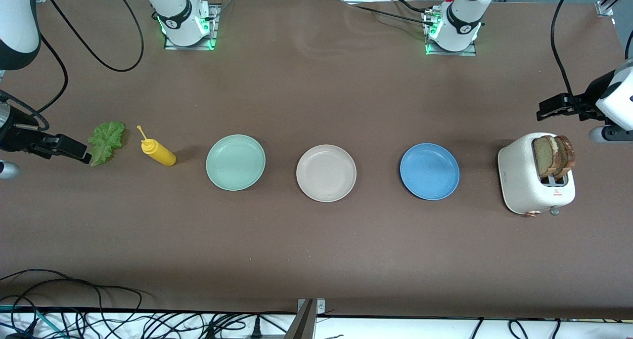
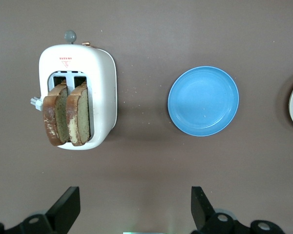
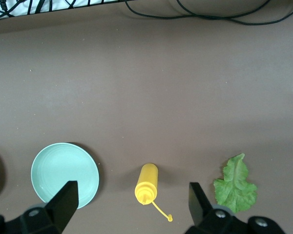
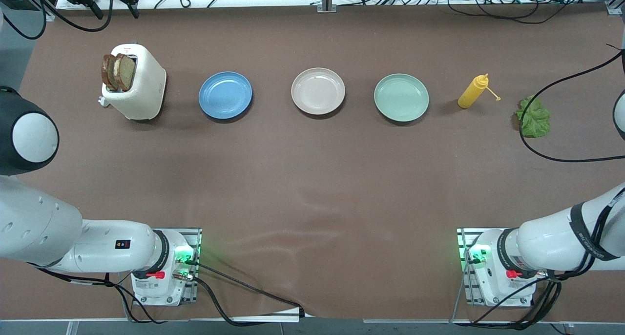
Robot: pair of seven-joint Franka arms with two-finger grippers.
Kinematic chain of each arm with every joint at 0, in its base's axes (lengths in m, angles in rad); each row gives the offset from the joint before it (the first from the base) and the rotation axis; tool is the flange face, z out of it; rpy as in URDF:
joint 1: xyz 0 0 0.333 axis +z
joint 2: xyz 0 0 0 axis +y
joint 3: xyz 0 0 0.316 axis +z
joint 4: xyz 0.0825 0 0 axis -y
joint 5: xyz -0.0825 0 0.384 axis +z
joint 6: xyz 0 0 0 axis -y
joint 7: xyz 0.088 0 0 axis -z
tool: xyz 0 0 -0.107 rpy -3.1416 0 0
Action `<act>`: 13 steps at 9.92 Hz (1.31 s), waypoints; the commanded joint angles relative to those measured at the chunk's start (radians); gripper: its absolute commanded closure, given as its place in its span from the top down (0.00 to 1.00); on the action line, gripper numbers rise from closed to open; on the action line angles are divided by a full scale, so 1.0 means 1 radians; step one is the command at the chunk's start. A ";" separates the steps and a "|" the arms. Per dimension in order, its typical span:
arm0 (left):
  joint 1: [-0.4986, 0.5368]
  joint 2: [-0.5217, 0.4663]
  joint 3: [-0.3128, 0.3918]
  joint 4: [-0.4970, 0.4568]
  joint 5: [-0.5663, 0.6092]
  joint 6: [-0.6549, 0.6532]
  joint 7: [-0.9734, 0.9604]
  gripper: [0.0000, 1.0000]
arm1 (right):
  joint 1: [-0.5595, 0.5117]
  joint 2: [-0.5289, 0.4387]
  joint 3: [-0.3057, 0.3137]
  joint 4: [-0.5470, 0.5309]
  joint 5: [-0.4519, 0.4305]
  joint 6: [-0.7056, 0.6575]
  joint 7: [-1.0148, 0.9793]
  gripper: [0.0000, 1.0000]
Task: Make sandwich on beige plate with both arms
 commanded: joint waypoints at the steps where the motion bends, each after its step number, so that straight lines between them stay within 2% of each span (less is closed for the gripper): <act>1: -0.003 0.063 0.000 0.064 0.021 -0.002 -0.004 1.00 | -0.004 -0.013 -0.001 0.002 0.015 -0.034 -0.002 1.00; 2: 0.007 0.089 0.000 0.065 0.021 0.002 -0.005 1.00 | -0.004 -0.013 -0.001 0.002 0.015 -0.034 -0.002 1.00; 3: 0.008 0.190 0.002 0.067 0.026 0.017 -0.004 1.00 | -0.004 -0.013 -0.001 0.002 0.015 -0.034 -0.002 1.00; 6: -0.004 0.276 -0.001 0.070 0.112 0.028 0.004 1.00 | -0.004 -0.013 -0.004 0.002 0.015 -0.034 -0.005 1.00; 8: 0.005 0.280 0.002 0.070 0.156 0.029 0.012 1.00 | -0.004 -0.012 -0.004 0.000 0.015 -0.034 -0.013 1.00; 12: 0.062 0.281 0.002 0.050 0.163 0.092 0.122 1.00 | -0.005 -0.006 -0.007 -0.005 0.014 -0.033 -0.013 1.00; 13: 0.065 0.274 0.002 0.016 0.161 0.129 0.124 1.00 | -0.005 -0.006 -0.007 -0.005 0.015 -0.033 -0.013 1.00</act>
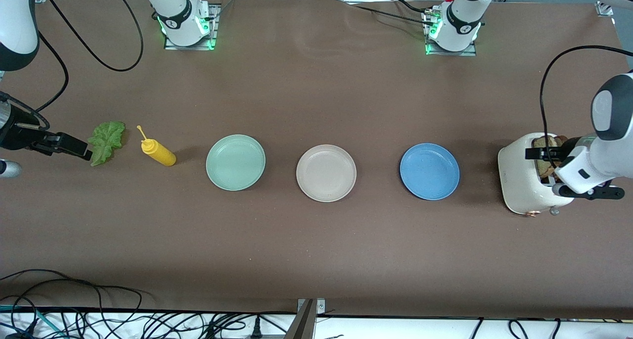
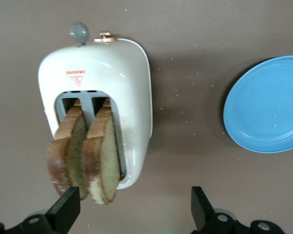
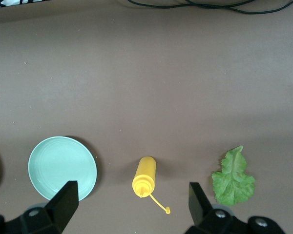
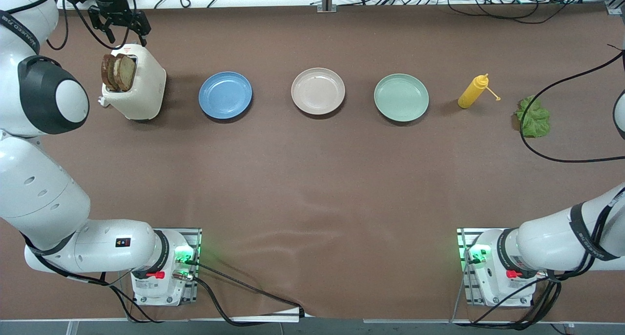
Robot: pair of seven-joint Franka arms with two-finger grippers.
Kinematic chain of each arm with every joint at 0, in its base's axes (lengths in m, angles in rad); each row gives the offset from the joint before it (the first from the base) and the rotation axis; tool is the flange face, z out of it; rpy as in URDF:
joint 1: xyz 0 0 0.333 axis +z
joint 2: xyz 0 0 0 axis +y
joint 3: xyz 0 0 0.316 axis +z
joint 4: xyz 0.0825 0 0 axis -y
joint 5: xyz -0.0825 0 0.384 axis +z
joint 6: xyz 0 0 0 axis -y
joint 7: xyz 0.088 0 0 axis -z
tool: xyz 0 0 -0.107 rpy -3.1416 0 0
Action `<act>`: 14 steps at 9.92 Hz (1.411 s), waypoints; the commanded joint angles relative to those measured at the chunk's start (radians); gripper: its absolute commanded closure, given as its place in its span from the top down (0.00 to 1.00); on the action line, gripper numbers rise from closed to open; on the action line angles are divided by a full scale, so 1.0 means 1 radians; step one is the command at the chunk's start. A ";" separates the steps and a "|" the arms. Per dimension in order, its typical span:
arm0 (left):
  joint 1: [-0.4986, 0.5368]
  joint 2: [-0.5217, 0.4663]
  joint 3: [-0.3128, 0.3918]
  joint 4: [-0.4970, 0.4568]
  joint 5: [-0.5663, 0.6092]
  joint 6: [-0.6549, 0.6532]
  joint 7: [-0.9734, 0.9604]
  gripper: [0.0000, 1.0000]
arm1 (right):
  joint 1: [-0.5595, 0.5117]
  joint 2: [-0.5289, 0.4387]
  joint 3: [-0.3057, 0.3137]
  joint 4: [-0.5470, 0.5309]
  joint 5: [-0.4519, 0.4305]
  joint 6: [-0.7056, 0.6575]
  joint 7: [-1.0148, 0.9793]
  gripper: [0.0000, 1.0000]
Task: Make sandwich on beige plate with both arms
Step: 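Lower the left gripper onto a toast slice in the toaster and grasp it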
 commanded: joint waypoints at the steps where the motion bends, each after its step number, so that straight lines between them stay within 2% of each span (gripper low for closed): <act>1: 0.016 -0.015 -0.007 -0.041 0.022 0.042 0.053 1.00 | -0.003 -0.003 -0.002 -0.001 0.015 -0.012 -0.012 1.00; 3: 0.051 -0.027 -0.010 -0.078 0.004 0.070 0.060 1.00 | -0.004 -0.003 -0.002 -0.003 0.014 -0.010 -0.012 1.00; 6: 0.059 -0.081 -0.010 -0.194 -0.010 0.171 0.062 1.00 | -0.004 -0.002 -0.003 -0.003 0.014 -0.010 -0.015 1.00; 11: 0.066 -0.090 -0.010 -0.231 -0.041 0.214 0.050 1.00 | -0.006 0.000 -0.003 -0.005 0.015 -0.010 -0.015 1.00; 14: 0.072 -0.110 -0.010 -0.303 -0.041 0.292 0.050 0.89 | -0.006 0.001 -0.003 -0.006 0.014 -0.010 -0.015 1.00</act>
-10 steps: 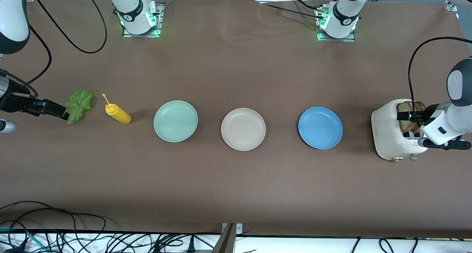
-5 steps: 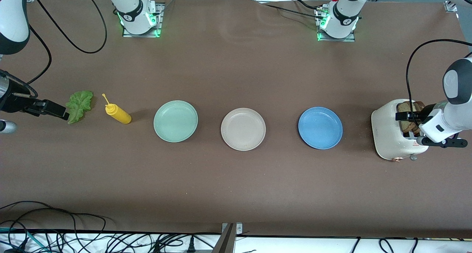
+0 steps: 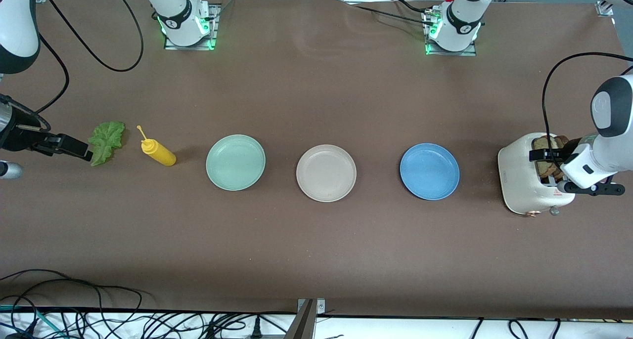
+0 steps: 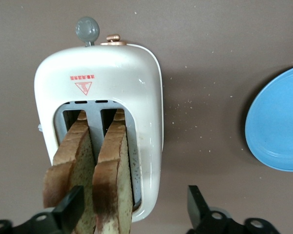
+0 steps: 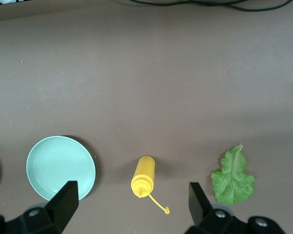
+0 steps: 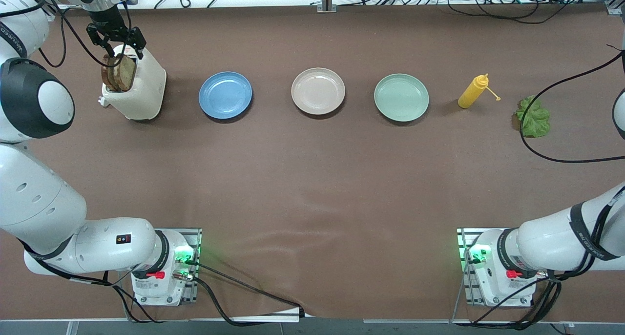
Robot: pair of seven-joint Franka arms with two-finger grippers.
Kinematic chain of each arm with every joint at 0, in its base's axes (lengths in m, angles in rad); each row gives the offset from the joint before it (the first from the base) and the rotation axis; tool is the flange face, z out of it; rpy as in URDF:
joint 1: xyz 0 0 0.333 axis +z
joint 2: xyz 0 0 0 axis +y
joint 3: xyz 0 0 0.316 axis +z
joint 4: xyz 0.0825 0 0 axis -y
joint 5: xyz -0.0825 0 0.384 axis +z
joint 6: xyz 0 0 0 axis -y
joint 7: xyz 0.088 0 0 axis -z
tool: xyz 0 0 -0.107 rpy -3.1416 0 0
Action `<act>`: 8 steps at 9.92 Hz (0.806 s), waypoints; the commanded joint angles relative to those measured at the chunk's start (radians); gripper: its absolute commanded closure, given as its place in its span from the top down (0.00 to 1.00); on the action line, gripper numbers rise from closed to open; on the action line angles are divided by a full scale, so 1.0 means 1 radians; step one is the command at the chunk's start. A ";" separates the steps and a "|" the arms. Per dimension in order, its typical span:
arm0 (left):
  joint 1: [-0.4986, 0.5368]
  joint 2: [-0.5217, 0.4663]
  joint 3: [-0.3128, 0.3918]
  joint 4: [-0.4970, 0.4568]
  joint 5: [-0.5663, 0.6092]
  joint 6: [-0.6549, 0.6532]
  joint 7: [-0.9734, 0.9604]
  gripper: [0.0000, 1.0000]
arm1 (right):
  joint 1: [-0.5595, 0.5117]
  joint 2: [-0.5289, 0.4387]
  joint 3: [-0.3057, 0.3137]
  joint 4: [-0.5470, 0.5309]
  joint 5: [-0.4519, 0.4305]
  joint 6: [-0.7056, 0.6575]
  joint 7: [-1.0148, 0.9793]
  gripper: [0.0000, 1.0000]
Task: Make sandwich on beige plate with both arms
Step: 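Lower the left gripper onto a toast slice in the toaster and grasp it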
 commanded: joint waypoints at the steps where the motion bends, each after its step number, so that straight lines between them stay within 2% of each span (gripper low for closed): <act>1: 0.011 -0.053 -0.009 -0.087 -0.021 0.061 0.007 0.80 | -0.007 -0.005 0.000 -0.004 0.015 -0.005 -0.015 1.00; 2: 0.013 -0.056 -0.009 -0.103 -0.021 0.070 0.009 0.68 | -0.007 -0.005 0.000 -0.004 0.015 -0.005 -0.015 1.00; 3: 0.011 -0.056 -0.009 -0.117 -0.006 0.072 0.021 0.50 | -0.007 -0.003 0.000 -0.004 0.015 -0.007 -0.015 1.00; 4: 0.009 -0.058 -0.010 -0.121 0.006 0.072 0.039 0.15 | -0.007 -0.003 0.000 -0.004 0.015 -0.004 -0.015 1.00; 6: 0.008 -0.058 -0.010 -0.123 0.035 0.069 0.160 0.00 | -0.007 -0.005 0.000 -0.004 0.015 -0.004 -0.015 1.00; 8: 0.011 -0.058 -0.010 -0.118 0.036 0.066 0.231 0.00 | -0.007 -0.003 0.000 -0.004 0.015 -0.002 -0.015 1.00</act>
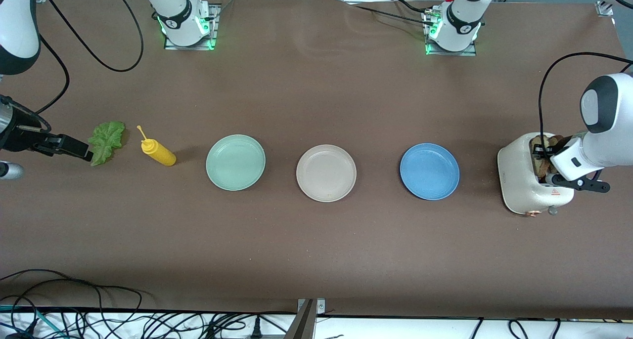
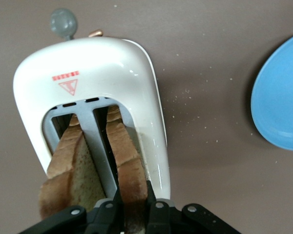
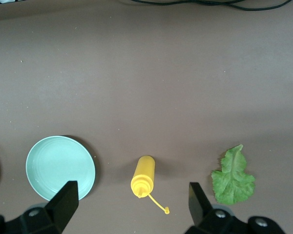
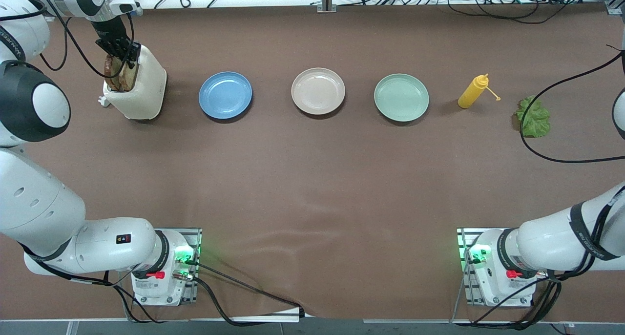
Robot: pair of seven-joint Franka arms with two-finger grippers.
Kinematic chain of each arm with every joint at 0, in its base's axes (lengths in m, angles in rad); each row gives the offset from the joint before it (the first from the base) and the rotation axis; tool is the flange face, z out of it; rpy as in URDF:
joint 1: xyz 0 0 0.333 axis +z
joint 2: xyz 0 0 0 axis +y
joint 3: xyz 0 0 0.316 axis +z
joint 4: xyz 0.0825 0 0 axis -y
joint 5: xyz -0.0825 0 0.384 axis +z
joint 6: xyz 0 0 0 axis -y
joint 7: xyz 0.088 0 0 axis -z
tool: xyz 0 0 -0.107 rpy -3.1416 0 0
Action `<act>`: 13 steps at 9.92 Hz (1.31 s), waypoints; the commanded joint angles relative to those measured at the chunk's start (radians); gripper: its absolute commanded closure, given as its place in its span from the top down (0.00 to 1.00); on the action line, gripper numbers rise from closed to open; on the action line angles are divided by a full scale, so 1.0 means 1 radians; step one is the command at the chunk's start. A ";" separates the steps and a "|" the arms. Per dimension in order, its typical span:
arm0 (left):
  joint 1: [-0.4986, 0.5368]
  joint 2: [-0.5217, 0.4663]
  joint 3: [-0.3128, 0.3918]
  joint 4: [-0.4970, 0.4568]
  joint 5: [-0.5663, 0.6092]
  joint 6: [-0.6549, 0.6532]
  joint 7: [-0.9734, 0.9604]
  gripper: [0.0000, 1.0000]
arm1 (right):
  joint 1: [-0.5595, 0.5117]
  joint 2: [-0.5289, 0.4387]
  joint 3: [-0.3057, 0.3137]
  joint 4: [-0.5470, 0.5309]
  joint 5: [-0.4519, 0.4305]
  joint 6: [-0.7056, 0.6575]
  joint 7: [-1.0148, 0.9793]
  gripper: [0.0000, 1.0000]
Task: Make sandwich on beige plate with both arms
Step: 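Lower the left gripper onto a toast slice in the toaster and grasp it, then lift the toast slice out with the left gripper toward the beige plate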
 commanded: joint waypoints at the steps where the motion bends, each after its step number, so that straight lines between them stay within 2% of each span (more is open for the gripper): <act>1: 0.007 -0.029 -0.008 -0.031 0.016 0.004 0.060 0.00 | -0.006 -0.005 0.000 -0.004 0.015 -0.003 -0.015 1.00; 3: 0.003 -0.028 -0.008 0.015 0.016 -0.010 0.067 0.00 | -0.006 -0.005 0.000 -0.004 0.015 -0.003 -0.015 1.00; 6: -0.003 0.011 -0.008 0.215 0.015 -0.186 0.070 0.00 | -0.006 -0.007 0.000 -0.004 0.015 -0.003 -0.015 1.00; 8: -0.016 0.012 -0.011 0.292 0.002 -0.255 0.070 0.00 | -0.008 -0.005 0.000 -0.004 0.015 -0.003 -0.017 1.00; 10: -0.077 0.011 -0.014 0.348 -0.005 -0.297 0.086 0.00 | -0.006 -0.005 0.000 -0.004 0.015 -0.003 -0.015 1.00; 13: -0.131 0.050 -0.017 0.356 -0.374 -0.319 0.003 0.00 | -0.006 -0.005 0.000 -0.004 0.015 -0.003 -0.017 1.00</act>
